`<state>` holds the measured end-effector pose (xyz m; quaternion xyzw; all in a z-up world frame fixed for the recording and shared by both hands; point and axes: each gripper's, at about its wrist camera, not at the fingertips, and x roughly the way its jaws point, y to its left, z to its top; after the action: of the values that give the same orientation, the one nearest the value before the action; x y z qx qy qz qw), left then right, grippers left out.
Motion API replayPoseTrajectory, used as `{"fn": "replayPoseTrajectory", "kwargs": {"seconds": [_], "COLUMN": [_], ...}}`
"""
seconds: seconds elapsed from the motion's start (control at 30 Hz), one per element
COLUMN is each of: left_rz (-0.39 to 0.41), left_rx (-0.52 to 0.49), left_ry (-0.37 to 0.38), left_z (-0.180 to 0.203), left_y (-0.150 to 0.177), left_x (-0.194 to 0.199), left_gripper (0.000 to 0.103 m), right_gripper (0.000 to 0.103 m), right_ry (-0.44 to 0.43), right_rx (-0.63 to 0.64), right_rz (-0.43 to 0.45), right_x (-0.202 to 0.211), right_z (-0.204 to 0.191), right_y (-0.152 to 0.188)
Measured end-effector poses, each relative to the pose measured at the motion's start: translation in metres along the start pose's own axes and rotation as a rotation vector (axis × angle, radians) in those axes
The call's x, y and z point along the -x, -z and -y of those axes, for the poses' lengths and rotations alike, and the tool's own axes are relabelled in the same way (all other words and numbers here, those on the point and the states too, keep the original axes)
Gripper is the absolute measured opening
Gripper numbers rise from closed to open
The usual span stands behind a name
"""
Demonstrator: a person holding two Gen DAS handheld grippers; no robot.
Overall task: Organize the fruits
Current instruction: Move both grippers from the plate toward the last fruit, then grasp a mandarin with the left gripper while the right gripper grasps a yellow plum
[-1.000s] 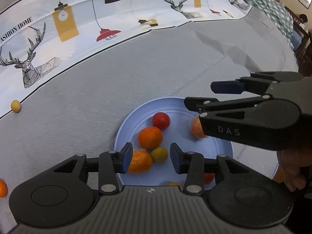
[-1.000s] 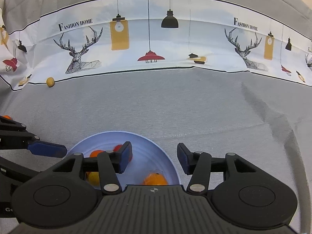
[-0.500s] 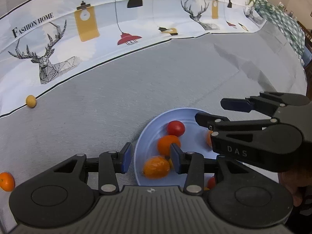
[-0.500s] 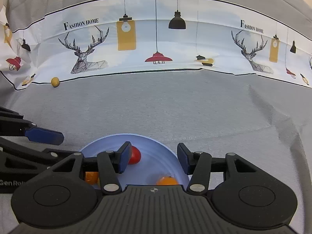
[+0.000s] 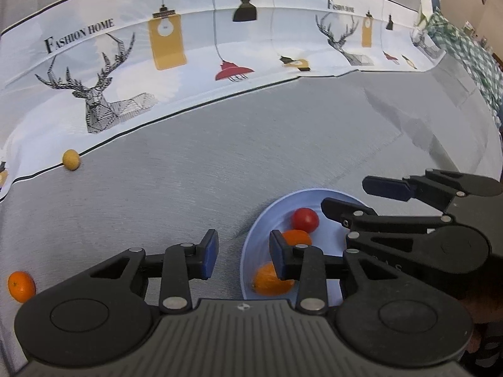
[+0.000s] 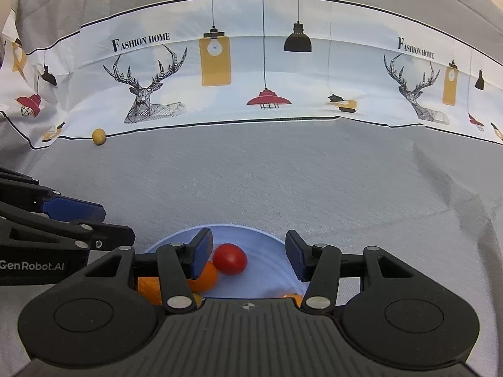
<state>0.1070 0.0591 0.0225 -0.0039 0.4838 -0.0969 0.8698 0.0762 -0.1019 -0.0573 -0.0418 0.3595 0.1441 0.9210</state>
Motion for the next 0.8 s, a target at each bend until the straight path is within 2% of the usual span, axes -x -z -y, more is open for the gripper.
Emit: {"fn": "replayPoseTrajectory", "kwargs": {"seconds": [0.13, 0.2, 0.3, 0.33, 0.37, 0.4, 0.47, 0.57, 0.67, 0.8], "left_rz": [0.019, 0.038, 0.065, 0.079, 0.092, 0.092, 0.060, 0.037, 0.008, -0.039], "left_rx": [0.051, 0.110, 0.230, 0.279, 0.335, 0.379, 0.493, 0.625, 0.689, 0.736], "left_ry": [-0.038, -0.097, -0.229, -0.278, -0.343, -0.410, -0.538, -0.630, -0.675, -0.642], "left_z": [-0.013, -0.026, -0.053, -0.065, -0.079, -0.091, -0.121, -0.155, -0.177, -0.192], "left_y": [-0.002, -0.004, -0.005, -0.004, 0.000, 0.002, 0.008, 0.017, 0.026, 0.037], "left_x": [0.003, 0.004, 0.007, 0.008, 0.009, 0.009, 0.005, 0.006, 0.003, -0.004], "left_gripper": [0.040, 0.041, 0.044, 0.049, 0.063, 0.068, 0.068, 0.071, 0.076, 0.075], "right_gripper": [0.053, 0.053, 0.053, 0.053, 0.053, 0.053, 0.053, 0.053, 0.053, 0.053], "right_ry": [-0.008, -0.013, -0.018, -0.019, -0.021, -0.023, -0.026, -0.033, -0.040, -0.055], "right_rx": [0.000, 0.002, 0.005, 0.005, 0.005, 0.004, 0.002, 0.011, 0.017, 0.021], "right_rz": [0.006, 0.006, 0.006, 0.006, 0.006, 0.006, 0.006, 0.003, -0.001, -0.003], "right_x": [0.000, -0.001, -0.001, -0.001, -0.002, -0.002, -0.003, -0.005, -0.009, -0.013], "right_z": [-0.004, -0.006, -0.011, -0.012, -0.013, -0.014, -0.016, -0.023, -0.031, -0.046], "right_y": [-0.002, -0.002, -0.003, -0.003, -0.003, -0.004, -0.005, -0.005, -0.007, -0.010]}}
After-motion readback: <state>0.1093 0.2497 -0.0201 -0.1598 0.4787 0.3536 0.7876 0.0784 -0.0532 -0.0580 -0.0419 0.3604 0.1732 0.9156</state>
